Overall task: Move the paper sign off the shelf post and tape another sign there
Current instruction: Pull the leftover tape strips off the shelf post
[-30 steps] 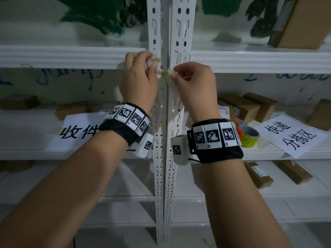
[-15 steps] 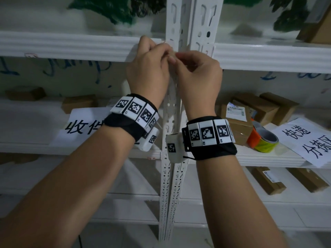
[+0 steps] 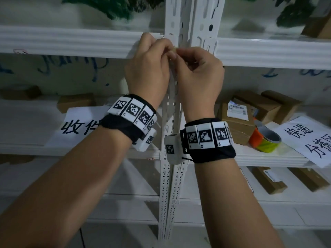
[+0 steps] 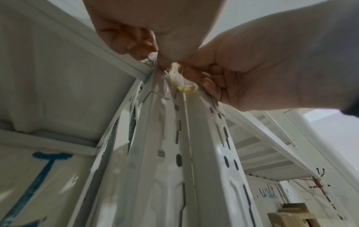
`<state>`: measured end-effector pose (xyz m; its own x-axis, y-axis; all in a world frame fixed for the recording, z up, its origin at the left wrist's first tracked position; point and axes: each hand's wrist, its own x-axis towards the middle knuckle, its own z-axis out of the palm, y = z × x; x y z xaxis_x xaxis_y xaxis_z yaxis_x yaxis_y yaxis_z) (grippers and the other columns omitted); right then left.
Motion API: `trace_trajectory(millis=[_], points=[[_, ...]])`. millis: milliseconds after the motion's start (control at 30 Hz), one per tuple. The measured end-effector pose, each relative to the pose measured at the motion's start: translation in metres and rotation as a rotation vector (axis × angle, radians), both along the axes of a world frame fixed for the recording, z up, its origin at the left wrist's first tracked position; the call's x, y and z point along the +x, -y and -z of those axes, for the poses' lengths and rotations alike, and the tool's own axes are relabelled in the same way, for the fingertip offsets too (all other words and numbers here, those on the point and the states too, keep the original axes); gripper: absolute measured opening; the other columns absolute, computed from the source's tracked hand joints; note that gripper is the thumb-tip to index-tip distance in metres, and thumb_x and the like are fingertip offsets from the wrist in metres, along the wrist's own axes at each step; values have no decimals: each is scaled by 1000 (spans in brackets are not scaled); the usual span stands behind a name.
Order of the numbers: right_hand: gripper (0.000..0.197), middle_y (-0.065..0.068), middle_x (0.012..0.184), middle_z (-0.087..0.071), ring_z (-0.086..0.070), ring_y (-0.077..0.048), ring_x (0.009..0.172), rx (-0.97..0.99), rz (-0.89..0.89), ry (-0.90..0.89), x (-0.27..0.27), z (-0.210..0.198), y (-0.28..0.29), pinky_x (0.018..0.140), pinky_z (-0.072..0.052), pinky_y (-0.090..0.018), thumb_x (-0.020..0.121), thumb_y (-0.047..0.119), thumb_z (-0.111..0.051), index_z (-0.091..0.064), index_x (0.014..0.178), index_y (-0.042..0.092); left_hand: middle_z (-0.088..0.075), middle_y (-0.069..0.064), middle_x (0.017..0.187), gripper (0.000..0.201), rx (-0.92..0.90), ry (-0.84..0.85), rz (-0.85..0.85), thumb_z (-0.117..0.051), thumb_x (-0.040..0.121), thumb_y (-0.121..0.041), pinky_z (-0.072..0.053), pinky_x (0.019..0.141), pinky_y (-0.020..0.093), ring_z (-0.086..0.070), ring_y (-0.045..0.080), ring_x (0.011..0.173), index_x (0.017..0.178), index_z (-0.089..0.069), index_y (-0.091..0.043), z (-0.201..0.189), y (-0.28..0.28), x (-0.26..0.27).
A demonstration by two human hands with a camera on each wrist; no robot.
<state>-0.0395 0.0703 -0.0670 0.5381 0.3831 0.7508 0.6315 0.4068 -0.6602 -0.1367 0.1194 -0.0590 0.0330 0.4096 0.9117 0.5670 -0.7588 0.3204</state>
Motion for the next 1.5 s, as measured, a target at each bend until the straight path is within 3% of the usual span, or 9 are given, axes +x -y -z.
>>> trace_trajectory(millis=[300,533,667,733,833,967,1167,1333,1500], points=[[14,14,85,-79,-73,-3,79,15,-51,-73,-2,4,4,75,-64,-37,92,35,-79,-84,100,24,-67,-4,107,15,-20,-206,-63,-62,99,-25,-58,75,42,-66,22,90,104,-76,-29,-25,11,-13],[11,13,85,-77,-71,0,77,-5,-16,-69,-9,4,7,73,-64,-30,95,32,-77,-82,101,24,-68,-10,83,20,-127,-225,-55,-58,102,-33,-53,69,34,-64,17,81,99,-78,-37,-21,15,-20],[9,13,85,-75,-70,-1,78,-63,-29,-77,-7,0,12,75,-63,-29,96,32,-77,-79,101,24,-55,-16,80,18,-265,-563,-125,-64,103,-25,-45,71,27,-63,17,83,97,-79,-33,20,30,-38],[11,12,86,-76,-72,-4,80,-74,-93,-104,-3,-1,15,77,-64,-31,96,30,-78,-79,102,21,-56,-18,87,16,-287,-398,-30,-69,100,-22,-38,63,20,-60,8,81,104,-81,-30,37,31,-50],[10,8,87,-77,-74,-9,83,-88,-188,-121,-1,-2,18,79,-65,-29,95,25,-79,-79,101,17,-60,-18,94,5,-392,-96,144,-75,97,-27,-42,71,13,-55,-6,77,100,-79,-29,28,26,-52],[7,6,86,-79,-76,-9,83,-85,-288,-145,5,-5,22,78,-64,-25,94,20,-80,-80,99,16,-77,-12,95,4,-421,126,346,-79,95,-24,-58,86,21,-70,1,88,98,-81,-22,1,29,-40],[9,-2,90,-82,-79,-18,88,-50,-400,-257,7,-3,25,83,-66,-32,94,15,-80,-80,101,9,-73,-20,89,13,-414,126,387,-74,99,-12,-57,78,11,-68,-13,76,106,-83,-18,-11,28,-21],[7,1,87,-81,-77,-9,81,-44,-384,-241,4,0,26,74,-62,-19,93,15,-81,-80,99,11,-82,-1,94,22,-429,153,419,-66,100,-3,-67,84,41,-77,11,84,109,-82,-14,-7,26,-14],[6,4,83,-79,-76,-7,80,-23,-272,-203,2,6,28,76,-65,-25,89,16,-85,-81,92,13,-80,-5,92,13,-423,184,381,-72,96,-9,-65,87,34,-76,7,87,100,-81,-17,-2,30,-13]])
